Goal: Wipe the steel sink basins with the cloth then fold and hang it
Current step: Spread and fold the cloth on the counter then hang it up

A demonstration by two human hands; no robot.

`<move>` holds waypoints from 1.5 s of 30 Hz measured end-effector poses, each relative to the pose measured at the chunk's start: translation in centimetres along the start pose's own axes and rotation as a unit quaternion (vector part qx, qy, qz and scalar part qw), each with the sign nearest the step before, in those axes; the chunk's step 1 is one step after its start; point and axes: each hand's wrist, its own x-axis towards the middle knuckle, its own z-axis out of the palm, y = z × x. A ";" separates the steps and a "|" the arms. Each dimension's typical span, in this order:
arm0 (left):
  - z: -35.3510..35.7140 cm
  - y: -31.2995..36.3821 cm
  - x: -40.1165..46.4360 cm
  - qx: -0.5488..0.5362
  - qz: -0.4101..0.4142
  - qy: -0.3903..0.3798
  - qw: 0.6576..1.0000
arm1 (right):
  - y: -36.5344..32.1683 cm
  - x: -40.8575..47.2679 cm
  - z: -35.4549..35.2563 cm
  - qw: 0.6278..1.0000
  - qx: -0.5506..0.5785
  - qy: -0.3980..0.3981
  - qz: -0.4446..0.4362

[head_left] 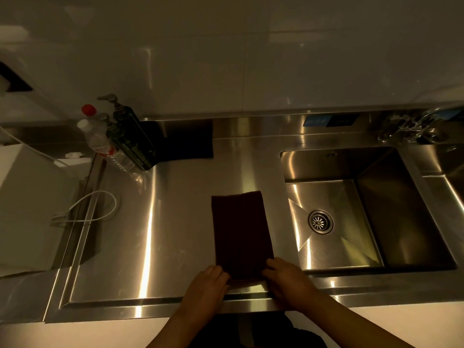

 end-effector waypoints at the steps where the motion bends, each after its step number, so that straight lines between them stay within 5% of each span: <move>1: 0.0 -0.1 0.0 -0.013 -0.016 -0.006 1.000 | 0.0 -0.2 -0.4 0.999 0.032 0.010 0.004; 6: -1.8 -1.2 1.8 -0.051 -0.065 0.067 0.994 | 0.5 1.8 -3.7 0.981 0.142 0.113 0.067; 15: -7.7 -3.9 10.0 0.025 -0.081 0.136 0.987 | 3.0 8.4 -8.5 0.971 0.127 0.173 0.107; 35: -7.5 -8.0 19.0 -0.034 -0.186 0.091 0.978 | 4.7 17.2 -10.0 0.954 0.123 0.157 0.223; 45: -6.2 -5.9 15.5 -0.155 -0.333 0.145 0.919 | 4.8 15.3 -8.9 0.927 0.160 0.154 0.304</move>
